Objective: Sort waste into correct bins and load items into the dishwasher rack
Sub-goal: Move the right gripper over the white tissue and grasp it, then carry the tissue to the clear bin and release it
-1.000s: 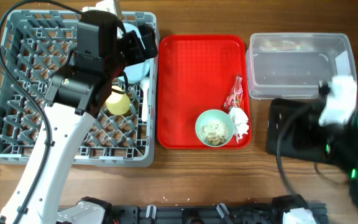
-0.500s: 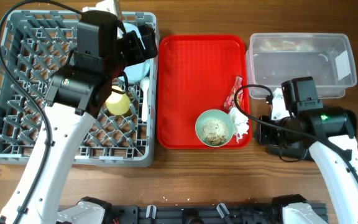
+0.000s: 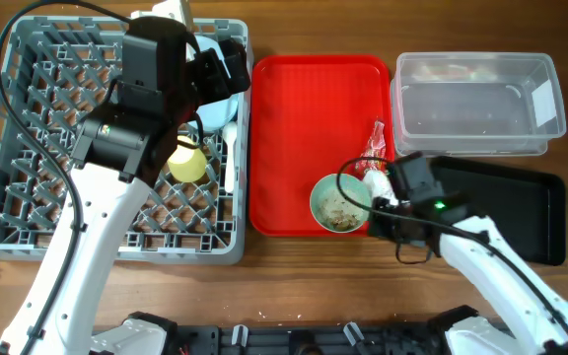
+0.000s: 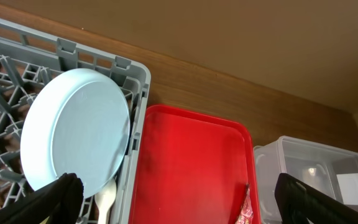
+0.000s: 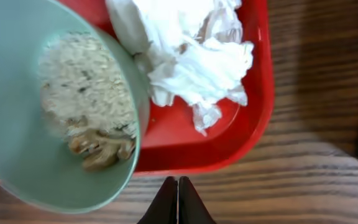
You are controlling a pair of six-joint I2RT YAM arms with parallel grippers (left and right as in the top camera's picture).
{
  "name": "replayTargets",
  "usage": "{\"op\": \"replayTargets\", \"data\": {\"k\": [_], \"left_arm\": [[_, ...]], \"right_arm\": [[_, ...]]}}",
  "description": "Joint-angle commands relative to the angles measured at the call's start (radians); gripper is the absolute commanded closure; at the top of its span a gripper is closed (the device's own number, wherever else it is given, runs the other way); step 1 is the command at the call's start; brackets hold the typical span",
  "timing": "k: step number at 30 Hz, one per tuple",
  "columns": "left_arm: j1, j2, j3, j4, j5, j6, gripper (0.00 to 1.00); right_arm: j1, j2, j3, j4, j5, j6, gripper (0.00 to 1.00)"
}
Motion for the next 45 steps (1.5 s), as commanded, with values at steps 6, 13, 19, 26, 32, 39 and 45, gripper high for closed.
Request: {"op": "replayTargets", "data": {"k": [6, 13, 19, 26, 32, 39, 45], "left_arm": [[-0.001, -0.001, 0.001, 0.003, 0.001, 0.002, 0.00], [-0.001, -0.001, 0.001, 0.003, 0.001, 0.002, 0.00], [-0.001, -0.001, 0.001, 0.003, 0.002, 0.002, 0.00], [-0.001, -0.001, 0.001, 0.003, 0.002, 0.002, 0.00], [-0.001, -0.001, 0.001, 0.003, 0.001, 0.002, 0.00], [-0.001, -0.001, 0.001, 0.003, 0.002, 0.002, 0.00], [-0.001, -0.001, 0.001, 0.003, 0.002, 0.002, 0.00]], "right_arm": [[0.136, 0.158, -0.005, 0.265, -0.035, -0.010, 0.96], [0.156, 0.158, 0.025, 0.348, -0.078, -0.230, 0.86], [0.156, 0.128, 0.272, 0.007, 0.133, -0.264, 0.64], [0.156, 0.288, 0.259, 0.019, 0.381, -0.126, 0.53], [0.156, 0.503, 0.259, 0.056, 0.322, -0.089, 0.95], [-0.041, 0.205, 0.567, -0.071, 0.342, -0.175, 0.96], [-0.353, 0.317, 0.560, 0.153, 0.320, -0.217, 0.96]]}}
